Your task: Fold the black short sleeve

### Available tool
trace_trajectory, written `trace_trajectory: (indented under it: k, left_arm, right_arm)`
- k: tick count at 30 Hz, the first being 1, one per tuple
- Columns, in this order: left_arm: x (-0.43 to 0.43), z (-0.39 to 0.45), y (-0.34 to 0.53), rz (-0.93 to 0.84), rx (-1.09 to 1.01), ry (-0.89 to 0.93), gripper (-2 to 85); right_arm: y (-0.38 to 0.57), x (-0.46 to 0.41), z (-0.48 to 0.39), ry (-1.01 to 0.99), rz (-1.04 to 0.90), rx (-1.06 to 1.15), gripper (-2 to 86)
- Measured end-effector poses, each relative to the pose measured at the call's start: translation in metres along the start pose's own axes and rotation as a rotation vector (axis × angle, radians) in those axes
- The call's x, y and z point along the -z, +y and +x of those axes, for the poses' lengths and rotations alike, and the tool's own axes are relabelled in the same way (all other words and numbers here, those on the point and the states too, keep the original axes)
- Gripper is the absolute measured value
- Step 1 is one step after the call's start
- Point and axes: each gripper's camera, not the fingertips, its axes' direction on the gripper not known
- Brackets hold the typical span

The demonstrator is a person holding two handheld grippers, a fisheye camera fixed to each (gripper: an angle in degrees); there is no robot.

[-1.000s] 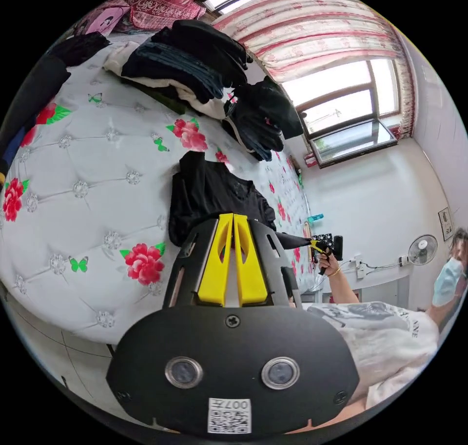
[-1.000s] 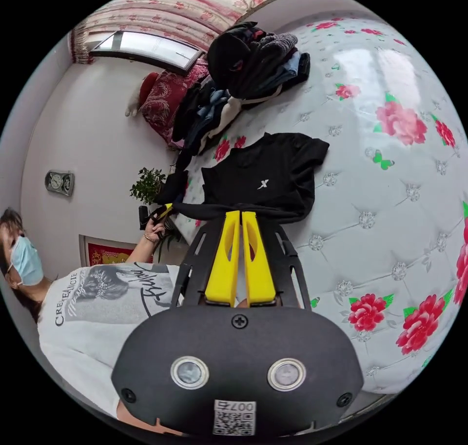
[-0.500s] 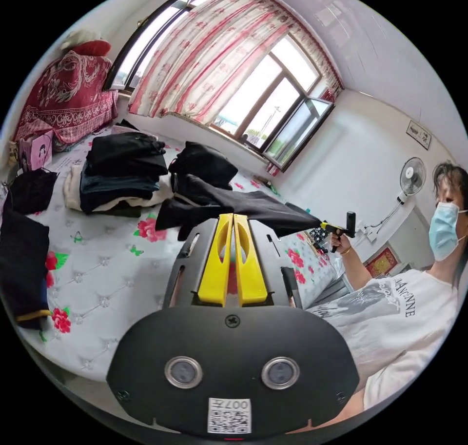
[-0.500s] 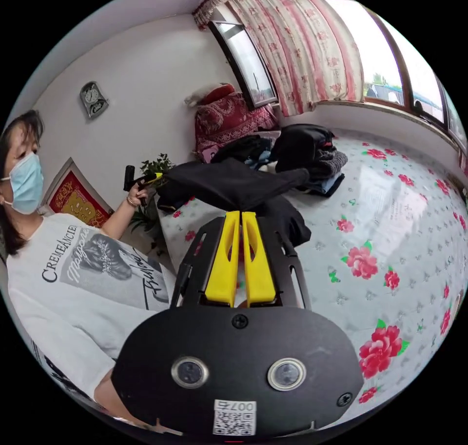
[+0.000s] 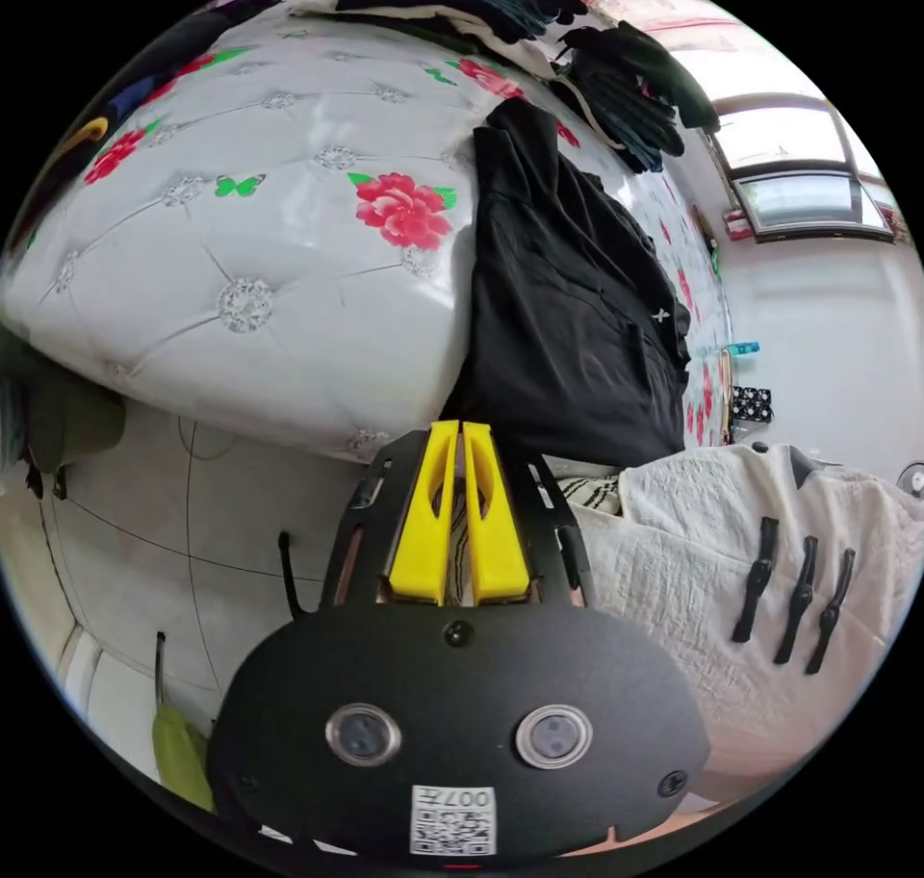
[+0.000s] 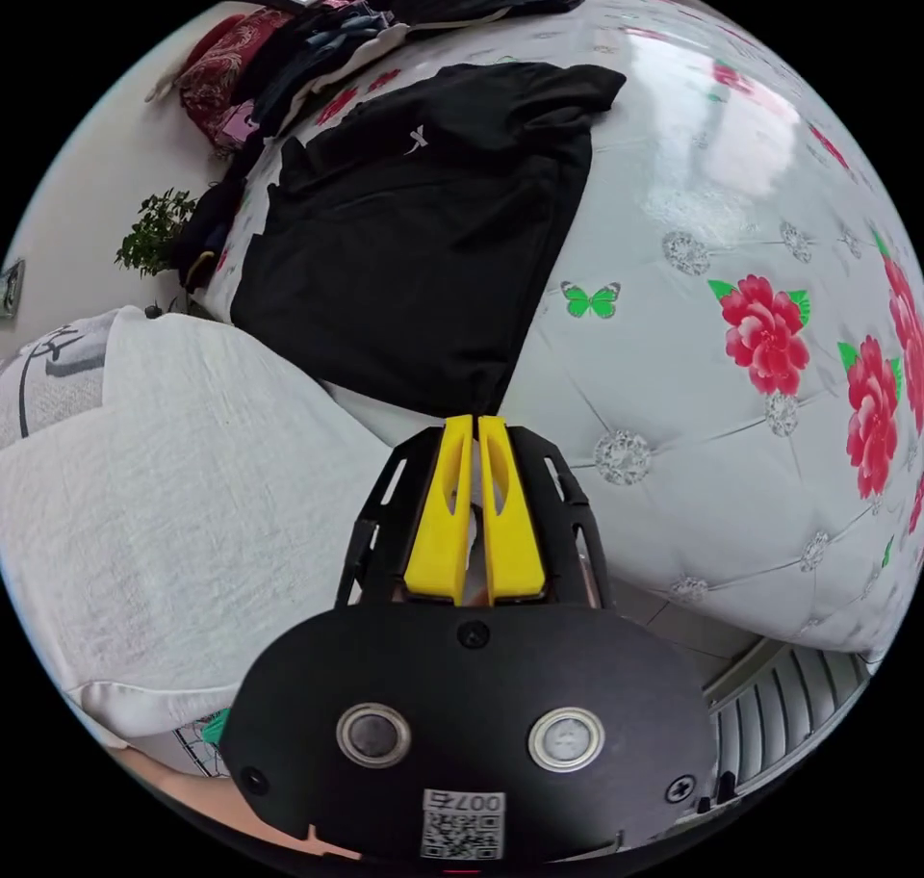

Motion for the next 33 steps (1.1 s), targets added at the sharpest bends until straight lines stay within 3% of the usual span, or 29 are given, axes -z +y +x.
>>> trace_trajectory:
  k: [9,16,20,22,27,29,33]
  left_arm:
    - [0.066,-0.011,-0.075,0.249,0.003,0.044,9.0]
    - [0.059,0.023,-0.196,0.291,-0.094,-0.028,11.4]
    - [0.046,0.021,-0.234,0.214,-0.093,-0.098,8.8]
    - [0.045,0.013,-0.242,0.182,-0.074,-0.162,0.8]
    - [0.084,-0.035,-0.23,0.31,0.051,0.038,-0.8]
    - [0.098,-0.079,-0.21,0.395,0.236,0.267,-0.9]
    - [0.099,-0.133,-0.183,0.478,0.461,0.534,-1.0]
  right_arm:
    - [-0.008,0.042,0.035,0.097,0.197,-0.104,-0.3]
    - [-0.058,0.015,-0.008,0.02,0.217,0.032,-0.3]
    - [-0.07,-0.009,-0.032,0.02,0.19,0.092,-0.3]
    - [-0.069,-0.018,-0.035,0.035,0.174,0.094,-0.3]
    - [-0.056,-0.037,-0.02,0.039,0.167,0.019,-0.3]
    - [-0.052,-0.042,-0.011,0.009,0.185,-0.022,-0.3]
    - [-0.049,-0.057,0.001,-0.077,0.235,-0.077,-0.2]
